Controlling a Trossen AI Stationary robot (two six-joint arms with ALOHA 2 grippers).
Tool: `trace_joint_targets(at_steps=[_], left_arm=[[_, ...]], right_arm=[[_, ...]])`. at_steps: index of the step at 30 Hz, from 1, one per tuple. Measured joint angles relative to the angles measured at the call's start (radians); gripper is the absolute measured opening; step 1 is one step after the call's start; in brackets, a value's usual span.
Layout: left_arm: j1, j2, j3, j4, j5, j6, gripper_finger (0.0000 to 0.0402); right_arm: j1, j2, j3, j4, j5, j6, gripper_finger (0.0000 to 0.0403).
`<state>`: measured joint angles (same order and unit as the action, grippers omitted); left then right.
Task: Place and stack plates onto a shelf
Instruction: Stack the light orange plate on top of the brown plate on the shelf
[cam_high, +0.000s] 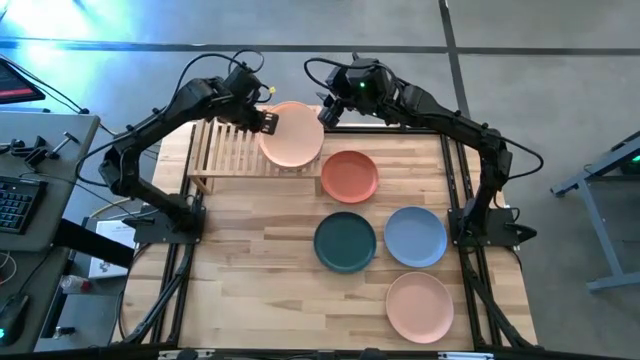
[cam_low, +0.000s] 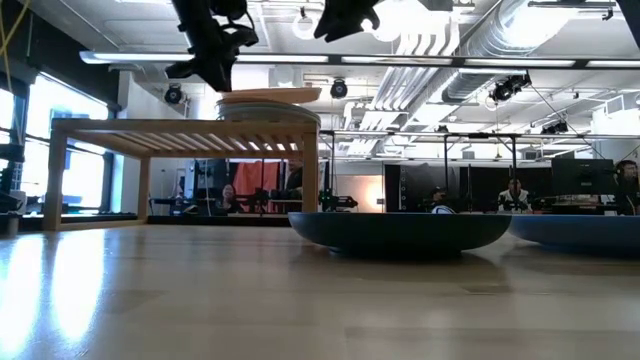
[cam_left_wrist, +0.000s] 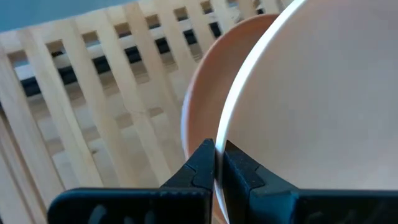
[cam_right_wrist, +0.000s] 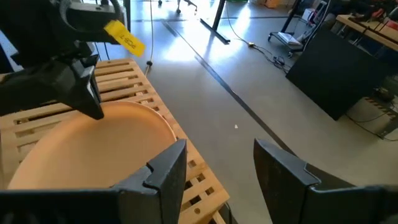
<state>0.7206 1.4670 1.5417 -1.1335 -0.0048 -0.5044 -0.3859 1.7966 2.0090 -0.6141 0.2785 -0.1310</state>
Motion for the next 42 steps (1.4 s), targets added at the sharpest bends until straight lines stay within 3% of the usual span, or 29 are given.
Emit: trace_joint_targets(at_steps=[18, 34, 42], left_arm=[[0.027, 0.026, 0.000, -0.015, 0.031, -0.018, 0.0010], [0.030, 0.020, 0.000, -0.014, 0.052, -0.035, 0.0069], [0.034, 0.016, 0.092, -0.027, 0.052, 0.005, 0.0070]], right_arm=[[0.000, 0.000, 0.000, -0.015, 0.000, 0.000, 0.0167], [0.000, 0.000, 0.000, -0.059, -0.001, 0.036, 0.0167], [0.000, 0.000, 0.000, -0.073, -0.001, 0.045, 0.0167]])
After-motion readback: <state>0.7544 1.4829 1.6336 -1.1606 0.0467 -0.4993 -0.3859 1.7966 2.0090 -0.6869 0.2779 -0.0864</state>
